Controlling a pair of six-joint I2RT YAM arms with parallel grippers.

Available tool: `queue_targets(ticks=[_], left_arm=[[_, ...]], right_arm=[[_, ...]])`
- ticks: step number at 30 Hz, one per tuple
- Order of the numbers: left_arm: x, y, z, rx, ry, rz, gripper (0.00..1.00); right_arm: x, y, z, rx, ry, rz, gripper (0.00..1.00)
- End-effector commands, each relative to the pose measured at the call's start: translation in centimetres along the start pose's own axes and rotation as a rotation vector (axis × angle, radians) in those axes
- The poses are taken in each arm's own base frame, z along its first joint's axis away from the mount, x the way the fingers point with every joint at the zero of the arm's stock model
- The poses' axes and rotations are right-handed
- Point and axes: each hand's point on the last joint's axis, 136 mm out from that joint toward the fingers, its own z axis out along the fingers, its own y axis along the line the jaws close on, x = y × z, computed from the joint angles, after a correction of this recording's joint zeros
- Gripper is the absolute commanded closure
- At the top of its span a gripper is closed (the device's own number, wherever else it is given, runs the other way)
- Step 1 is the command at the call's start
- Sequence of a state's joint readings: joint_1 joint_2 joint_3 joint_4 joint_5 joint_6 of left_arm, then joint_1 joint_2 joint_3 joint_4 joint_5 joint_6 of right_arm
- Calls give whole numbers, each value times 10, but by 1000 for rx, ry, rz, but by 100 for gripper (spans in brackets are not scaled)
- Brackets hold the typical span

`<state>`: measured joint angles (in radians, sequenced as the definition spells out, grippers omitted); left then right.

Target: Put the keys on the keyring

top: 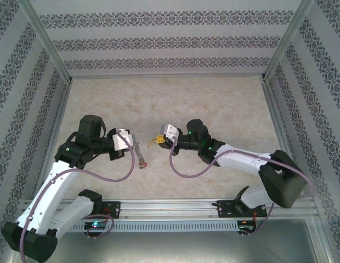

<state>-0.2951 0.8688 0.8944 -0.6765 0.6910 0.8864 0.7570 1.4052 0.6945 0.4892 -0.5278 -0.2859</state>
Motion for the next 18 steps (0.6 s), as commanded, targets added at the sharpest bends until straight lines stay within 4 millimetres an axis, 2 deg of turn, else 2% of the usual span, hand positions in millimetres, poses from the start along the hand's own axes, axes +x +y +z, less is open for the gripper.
queue_targets(ticks=[1,6,9,13,18], left_arm=[[-24,16,3,-61,-90,27,100],[-20,21,12,-85,-32,37,100],[-15,25,14,-115,4,10,100],[-14,22,20,-119,17,11,100],[-7,19,27,-96,36,-2,100]], right_arm=[[-20,3,-5,0,-50,-2,100],[-40,13,-4,-41,-73,-12,100],[-43,19,2,-71,-75,1,100],[-50,19,7,-80,-100,26,100],[-59,31,15,-133,-114,25,100]])
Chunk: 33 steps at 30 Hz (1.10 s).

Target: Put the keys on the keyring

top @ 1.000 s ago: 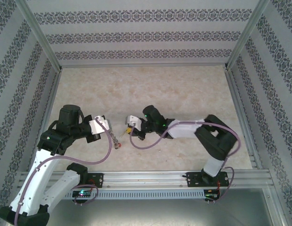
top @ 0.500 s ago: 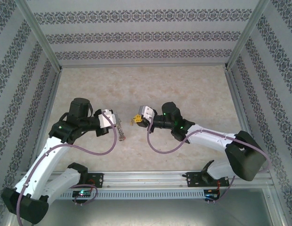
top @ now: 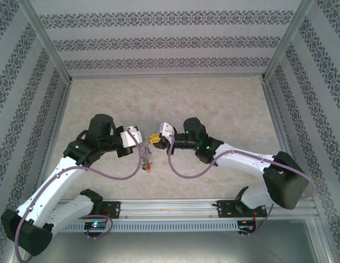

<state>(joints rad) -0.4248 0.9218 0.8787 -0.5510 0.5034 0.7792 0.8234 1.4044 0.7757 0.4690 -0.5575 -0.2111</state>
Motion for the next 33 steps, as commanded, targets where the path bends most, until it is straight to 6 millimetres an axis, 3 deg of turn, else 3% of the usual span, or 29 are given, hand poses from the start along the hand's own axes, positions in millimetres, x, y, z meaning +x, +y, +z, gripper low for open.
queue_targets(ticks=[1,9,19,33], left_arm=[[-8,8,3,-32,-31,-3,100],[-9,9,0,-37,-30,-4,100],[-10,14,0,-61,-26,-36,100],[0,27,4,-110,39,-110,100]], right_arm=[[-18,11,9,-57,-47,5,100],[-30,9,15,-53,-88,62,100],[-45,-11,10,67,-94,134,100],[-50,-16,7,140,-113,116,100]])
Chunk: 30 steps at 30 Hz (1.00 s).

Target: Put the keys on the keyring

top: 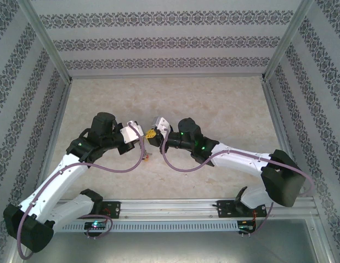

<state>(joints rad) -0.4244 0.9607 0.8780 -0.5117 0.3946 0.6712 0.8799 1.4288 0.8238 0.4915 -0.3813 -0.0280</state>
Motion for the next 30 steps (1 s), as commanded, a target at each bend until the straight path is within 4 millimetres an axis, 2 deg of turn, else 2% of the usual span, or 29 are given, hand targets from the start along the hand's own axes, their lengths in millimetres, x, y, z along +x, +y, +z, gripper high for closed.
queue_targets(ticks=[1,17,25,30], left_arm=[[-14,7,-5,-25,-34,-5,100],[-20,12,-5,-22,-25,-40,100],[-19,11,-8,-27,-24,-24,100],[-17,12,-8,-39,-21,-27,100]], right_arm=[[-35,2,-5,7,-98,-31,100],[-21,-1,11,37,-54,13,100],[-15,-18,6,140,-40,2,100],[-14,-15,6,127,-34,-6,100]])
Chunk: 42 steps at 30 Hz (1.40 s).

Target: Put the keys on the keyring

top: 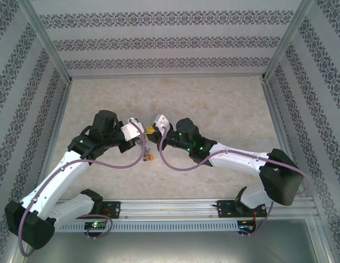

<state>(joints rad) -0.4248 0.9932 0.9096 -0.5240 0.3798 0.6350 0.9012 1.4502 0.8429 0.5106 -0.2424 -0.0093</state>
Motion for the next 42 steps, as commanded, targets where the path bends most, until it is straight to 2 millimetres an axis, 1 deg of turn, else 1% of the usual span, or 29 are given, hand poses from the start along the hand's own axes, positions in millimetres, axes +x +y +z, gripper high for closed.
queue_targets(ticks=[1,6,13,16,27,34,39,42], left_arm=[[-15,6,-11,-37,-40,10,100],[-12,9,-12,-50,-18,-18,100],[-11,5,-16,-50,-27,1,100],[-11,5,-16,-51,-29,-1,100],[-8,11,-12,-76,-15,-21,100],[-15,5,-12,-40,-48,-16,100],[-14,3,-10,-24,-44,-12,100],[-15,3,-10,-22,-46,-12,100]], right_arm=[[-9,2,1,5,-19,-16,100],[-3,3,-2,2,5,-42,100],[3,7,-5,-30,23,-103,100],[1,13,-4,-67,14,-106,100],[-6,21,0,-115,-11,-84,100],[-6,12,8,-75,6,-64,100],[-12,8,11,-56,-8,-56,100],[-11,7,13,-50,-1,-58,100]])
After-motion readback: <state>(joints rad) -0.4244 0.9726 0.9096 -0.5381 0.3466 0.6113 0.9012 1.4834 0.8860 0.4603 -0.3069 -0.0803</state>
